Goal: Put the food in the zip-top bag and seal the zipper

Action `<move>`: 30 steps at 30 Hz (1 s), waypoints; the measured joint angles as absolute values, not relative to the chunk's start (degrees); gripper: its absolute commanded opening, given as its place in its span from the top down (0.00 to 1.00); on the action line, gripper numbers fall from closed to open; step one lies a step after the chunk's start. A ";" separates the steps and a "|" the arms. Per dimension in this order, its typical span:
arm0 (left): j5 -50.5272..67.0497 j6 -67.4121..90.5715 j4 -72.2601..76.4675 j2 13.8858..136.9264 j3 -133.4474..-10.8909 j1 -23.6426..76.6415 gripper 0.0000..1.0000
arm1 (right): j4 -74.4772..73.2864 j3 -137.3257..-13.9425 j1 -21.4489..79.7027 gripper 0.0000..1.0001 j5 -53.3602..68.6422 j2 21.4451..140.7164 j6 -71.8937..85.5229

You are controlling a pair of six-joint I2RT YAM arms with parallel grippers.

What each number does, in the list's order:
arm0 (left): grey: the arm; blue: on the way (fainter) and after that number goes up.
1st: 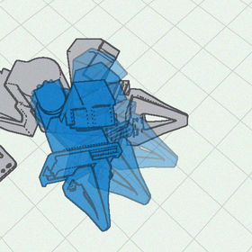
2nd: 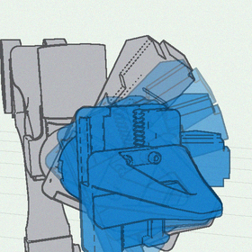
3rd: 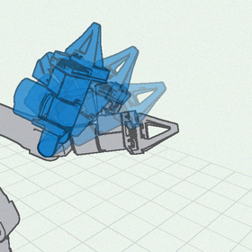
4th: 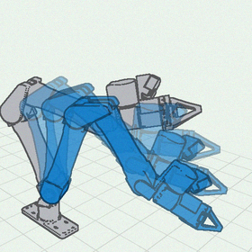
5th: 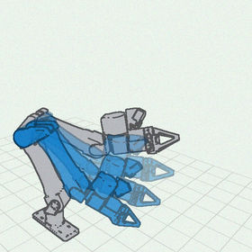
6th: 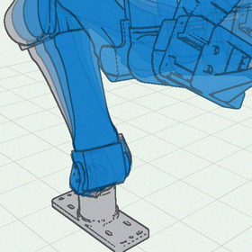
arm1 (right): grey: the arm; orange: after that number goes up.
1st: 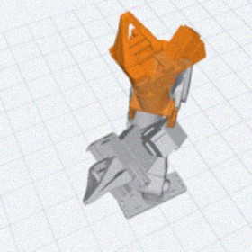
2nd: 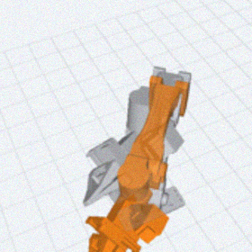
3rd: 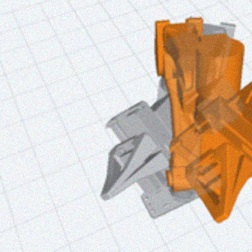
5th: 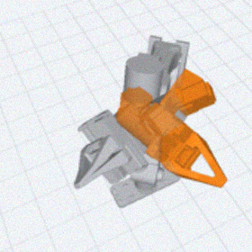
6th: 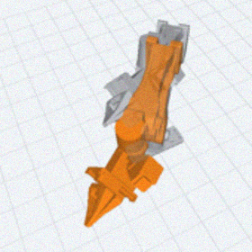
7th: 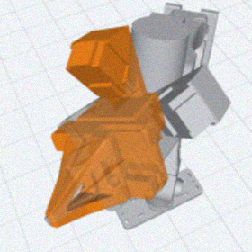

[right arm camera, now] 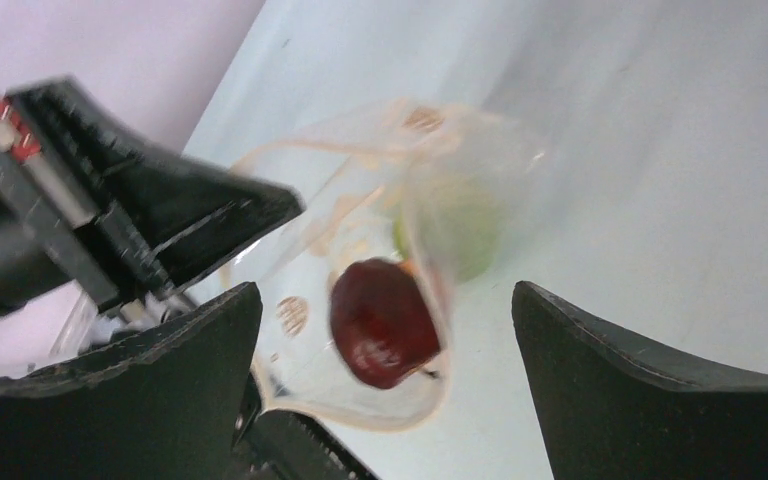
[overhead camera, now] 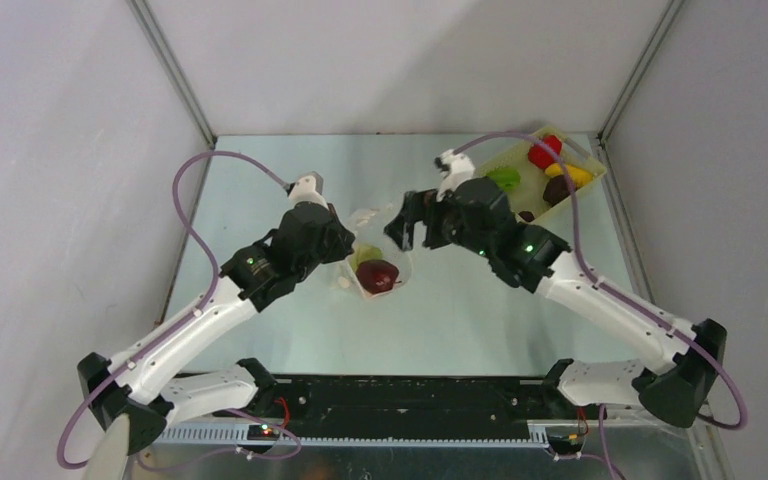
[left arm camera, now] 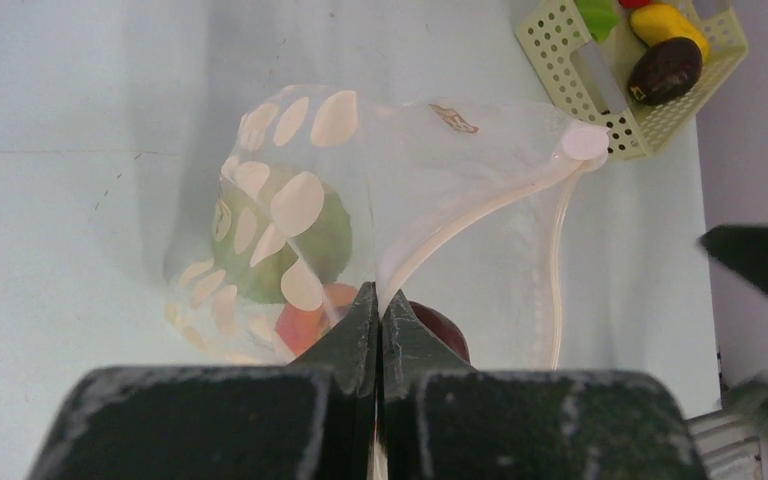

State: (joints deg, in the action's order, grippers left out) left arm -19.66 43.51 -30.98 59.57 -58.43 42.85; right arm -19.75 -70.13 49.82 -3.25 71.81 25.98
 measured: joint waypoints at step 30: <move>-10.61 38.44 -27.66 78.19 -62.96 20.86 1.00 | -17.50 -76.27 0.30 0.01 5.17 103.28 43.59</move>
State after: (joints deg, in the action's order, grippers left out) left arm -10.61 38.44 -27.66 78.19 -62.96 20.86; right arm -17.50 -76.27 0.30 5.17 103.28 43.59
